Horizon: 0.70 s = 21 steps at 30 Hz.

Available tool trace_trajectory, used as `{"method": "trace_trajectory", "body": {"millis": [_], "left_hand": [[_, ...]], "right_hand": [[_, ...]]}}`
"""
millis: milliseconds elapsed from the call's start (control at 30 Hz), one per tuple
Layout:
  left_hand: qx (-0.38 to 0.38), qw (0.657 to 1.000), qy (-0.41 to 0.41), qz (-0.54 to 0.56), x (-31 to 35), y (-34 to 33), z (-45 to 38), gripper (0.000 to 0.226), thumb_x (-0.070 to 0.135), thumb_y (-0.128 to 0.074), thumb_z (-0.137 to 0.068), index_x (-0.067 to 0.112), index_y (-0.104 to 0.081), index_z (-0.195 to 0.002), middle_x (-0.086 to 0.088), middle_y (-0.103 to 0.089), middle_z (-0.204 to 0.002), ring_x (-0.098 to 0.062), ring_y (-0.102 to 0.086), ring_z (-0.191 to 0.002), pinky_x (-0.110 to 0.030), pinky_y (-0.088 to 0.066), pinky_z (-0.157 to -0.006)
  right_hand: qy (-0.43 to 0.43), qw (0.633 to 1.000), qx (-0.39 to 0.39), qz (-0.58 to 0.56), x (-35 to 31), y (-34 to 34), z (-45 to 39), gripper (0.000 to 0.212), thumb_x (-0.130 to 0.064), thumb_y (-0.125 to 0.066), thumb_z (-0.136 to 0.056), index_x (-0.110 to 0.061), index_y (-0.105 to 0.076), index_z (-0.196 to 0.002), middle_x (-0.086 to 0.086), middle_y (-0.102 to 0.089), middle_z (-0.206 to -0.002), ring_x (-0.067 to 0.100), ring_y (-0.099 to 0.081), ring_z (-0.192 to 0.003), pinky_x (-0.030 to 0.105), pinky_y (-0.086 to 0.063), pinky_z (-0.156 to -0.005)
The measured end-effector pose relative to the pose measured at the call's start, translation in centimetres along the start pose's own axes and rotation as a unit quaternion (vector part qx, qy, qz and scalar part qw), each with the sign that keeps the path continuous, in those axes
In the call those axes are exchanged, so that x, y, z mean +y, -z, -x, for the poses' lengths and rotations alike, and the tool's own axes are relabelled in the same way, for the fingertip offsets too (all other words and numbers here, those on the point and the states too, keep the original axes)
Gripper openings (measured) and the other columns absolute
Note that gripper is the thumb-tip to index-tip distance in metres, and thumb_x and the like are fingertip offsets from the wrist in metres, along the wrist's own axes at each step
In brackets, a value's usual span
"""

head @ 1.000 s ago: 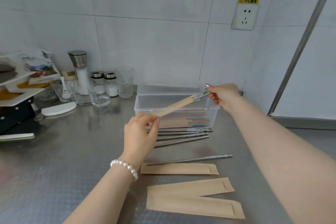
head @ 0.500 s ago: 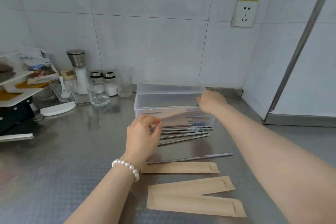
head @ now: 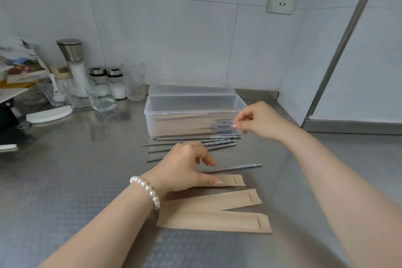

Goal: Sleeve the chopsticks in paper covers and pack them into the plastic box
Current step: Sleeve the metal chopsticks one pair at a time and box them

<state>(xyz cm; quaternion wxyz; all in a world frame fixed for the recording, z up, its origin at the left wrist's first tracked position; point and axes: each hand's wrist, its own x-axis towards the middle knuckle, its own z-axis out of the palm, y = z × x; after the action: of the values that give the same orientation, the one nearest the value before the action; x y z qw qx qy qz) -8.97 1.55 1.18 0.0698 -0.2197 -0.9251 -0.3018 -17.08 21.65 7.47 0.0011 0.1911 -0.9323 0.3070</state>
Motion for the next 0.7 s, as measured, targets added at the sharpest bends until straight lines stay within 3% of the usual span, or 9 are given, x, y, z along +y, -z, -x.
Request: {"method": "trace_trajectory", "body": {"millis": [100, 233, 400, 533, 700], "left_hand": [[-0.046, 0.999, -0.001, -0.002, 0.7, -0.6, 0.0, 0.039, 0.048, -0.08, -0.056, 0.026, -0.069, -0.086, 0.011, -0.057, -0.089, -0.003, -0.05, -0.081, -0.021, -0.043, -0.077], [-0.057, 0.998, -0.003, -0.017, 0.5, -1.0, -0.3, 0.036, 0.044, -0.08, -0.059, 0.026, -0.069, -0.087, 0.013, -0.056, -0.087, -0.002, -0.049, -0.078, -0.021, -0.043, -0.076], [-0.067, 0.997, 0.011, -0.027, 0.6, -1.2, -0.4, 0.033, 0.035, -0.078, -0.067, 0.022, -0.069, -0.096, 0.008, -0.059, -0.091, -0.006, -0.052, -0.08, -0.019, -0.043, -0.076], [-0.065, 0.997, 0.028, -0.034, 0.7, -1.2, -0.4, 0.038, 0.033, -0.077, -0.068, 0.024, -0.065, -0.104, 0.014, -0.059, -0.089, -0.001, -0.051, -0.078, -0.009, -0.04, -0.072], [-0.069, 0.996, 0.056, -0.013, 0.8, -1.1, -0.4, 0.041, 0.031, -0.078, -0.068, 0.027, -0.062, -0.106, 0.021, -0.056, -0.081, 0.002, -0.051, -0.079, -0.006, -0.038, -0.07]], "right_hand": [[-0.004, 0.989, -0.145, -0.02, 0.4, -1.3, 1.8, 0.008, -0.011, -0.075, -0.074, -0.012, -0.068, -0.072, -0.01, -0.056, -0.051, -0.004, -0.049, -0.045, 0.01, -0.039, -0.05], [-0.001, 0.972, -0.235, 0.025, 1.3, -3.0, 2.4, 0.019, -0.011, -0.08, -0.069, -0.02, -0.064, -0.067, -0.005, -0.051, -0.054, 0.005, -0.046, -0.051, 0.02, -0.038, -0.054], [-0.005, 0.965, -0.26, 0.04, 1.9, -2.7, 2.9, 0.023, -0.011, -0.078, -0.071, -0.024, -0.06, -0.072, -0.003, -0.052, -0.058, 0.011, -0.047, -0.057, 0.024, -0.037, -0.058], [-0.011, 0.962, -0.266, 0.052, 2.1, -3.0, 3.1, 0.024, -0.013, -0.077, -0.073, -0.027, -0.057, -0.074, -0.002, -0.05, -0.063, 0.016, -0.047, -0.064, 0.027, -0.037, -0.064], [-0.008, 0.961, -0.271, 0.048, 1.8, -3.5, 3.3, 0.021, -0.011, -0.074, -0.076, -0.023, -0.057, -0.076, -0.002, -0.053, -0.061, 0.014, -0.047, -0.059, 0.026, -0.037, -0.059]]}}
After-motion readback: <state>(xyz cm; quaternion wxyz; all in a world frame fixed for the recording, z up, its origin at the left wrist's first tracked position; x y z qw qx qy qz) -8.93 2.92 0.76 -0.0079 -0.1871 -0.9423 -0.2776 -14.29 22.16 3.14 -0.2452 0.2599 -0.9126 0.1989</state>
